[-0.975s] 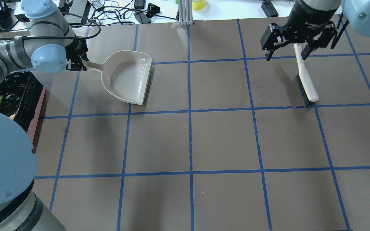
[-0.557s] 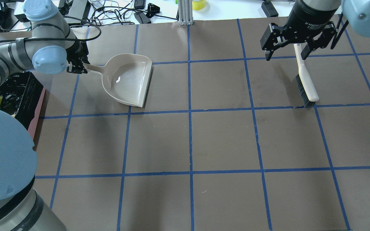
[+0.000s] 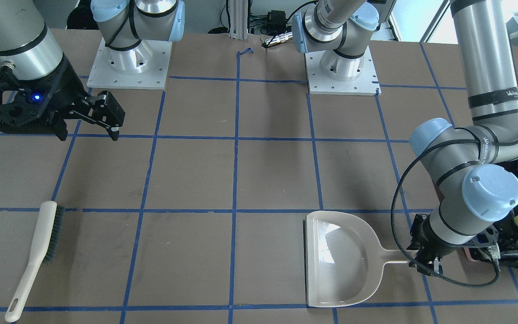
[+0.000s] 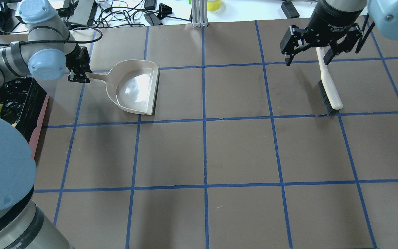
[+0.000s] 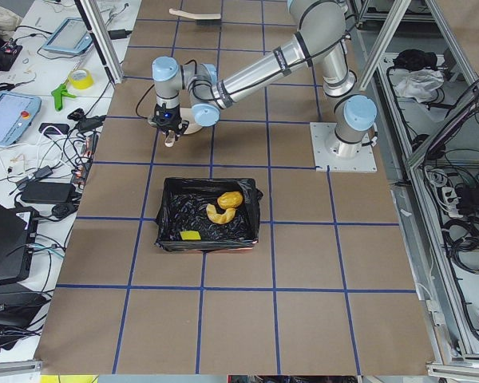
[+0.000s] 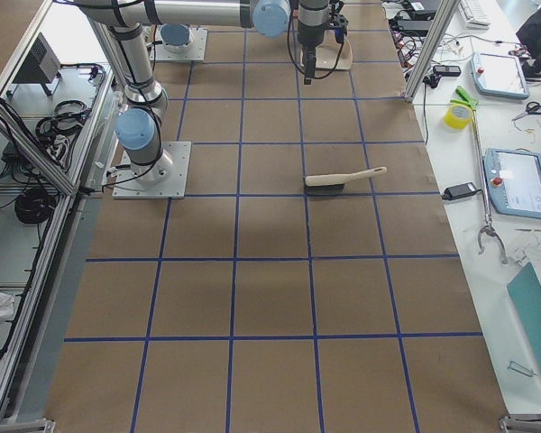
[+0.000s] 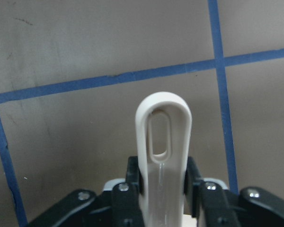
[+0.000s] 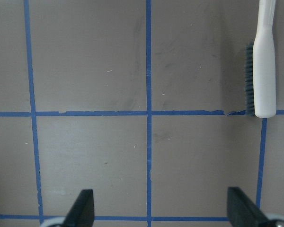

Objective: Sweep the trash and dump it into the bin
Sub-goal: 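Lower the empty dustpan onto the table with the left gripper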

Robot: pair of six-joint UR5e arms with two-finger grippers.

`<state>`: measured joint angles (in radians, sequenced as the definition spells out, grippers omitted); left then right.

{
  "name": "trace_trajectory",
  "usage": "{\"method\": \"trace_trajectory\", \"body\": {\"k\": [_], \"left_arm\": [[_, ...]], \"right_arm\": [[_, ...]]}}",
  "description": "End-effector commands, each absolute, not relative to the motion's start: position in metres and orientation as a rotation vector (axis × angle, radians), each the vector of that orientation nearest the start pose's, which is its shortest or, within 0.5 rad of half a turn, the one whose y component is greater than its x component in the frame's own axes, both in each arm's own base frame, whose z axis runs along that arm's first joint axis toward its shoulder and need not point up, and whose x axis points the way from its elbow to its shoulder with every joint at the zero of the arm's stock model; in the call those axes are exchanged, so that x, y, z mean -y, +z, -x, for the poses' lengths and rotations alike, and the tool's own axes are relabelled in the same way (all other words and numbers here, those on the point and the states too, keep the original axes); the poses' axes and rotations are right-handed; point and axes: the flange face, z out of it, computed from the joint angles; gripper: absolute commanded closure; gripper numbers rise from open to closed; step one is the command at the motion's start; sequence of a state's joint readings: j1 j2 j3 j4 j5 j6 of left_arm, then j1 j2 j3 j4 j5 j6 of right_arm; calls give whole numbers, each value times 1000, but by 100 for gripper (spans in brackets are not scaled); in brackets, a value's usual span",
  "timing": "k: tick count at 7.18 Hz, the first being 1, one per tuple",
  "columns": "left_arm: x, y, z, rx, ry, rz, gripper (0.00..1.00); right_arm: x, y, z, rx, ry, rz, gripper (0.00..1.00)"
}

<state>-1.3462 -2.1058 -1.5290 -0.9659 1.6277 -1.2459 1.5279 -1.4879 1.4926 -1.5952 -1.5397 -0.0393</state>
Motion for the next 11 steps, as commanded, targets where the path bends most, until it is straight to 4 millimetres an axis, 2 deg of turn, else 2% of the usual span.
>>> {"method": "trace_trajectory", "body": {"k": [1,9,10,11], "left_arm": [[683,252,-25,-2311,-189,2130,100],[683,245,-22,-2328,-150,2148,100],[683,245,-23,-2331,-155,2139,85],[683,246,-23,-2342,-161,2126,63]], "right_arm": [[535,486,-114,-3110,-33,-4,0],[537,484,-107,-3110,-29,-21,0],[537,485,-107,-3110,-29,-23,0],[537,484,-107,-3110,-26,-23,0]]}}
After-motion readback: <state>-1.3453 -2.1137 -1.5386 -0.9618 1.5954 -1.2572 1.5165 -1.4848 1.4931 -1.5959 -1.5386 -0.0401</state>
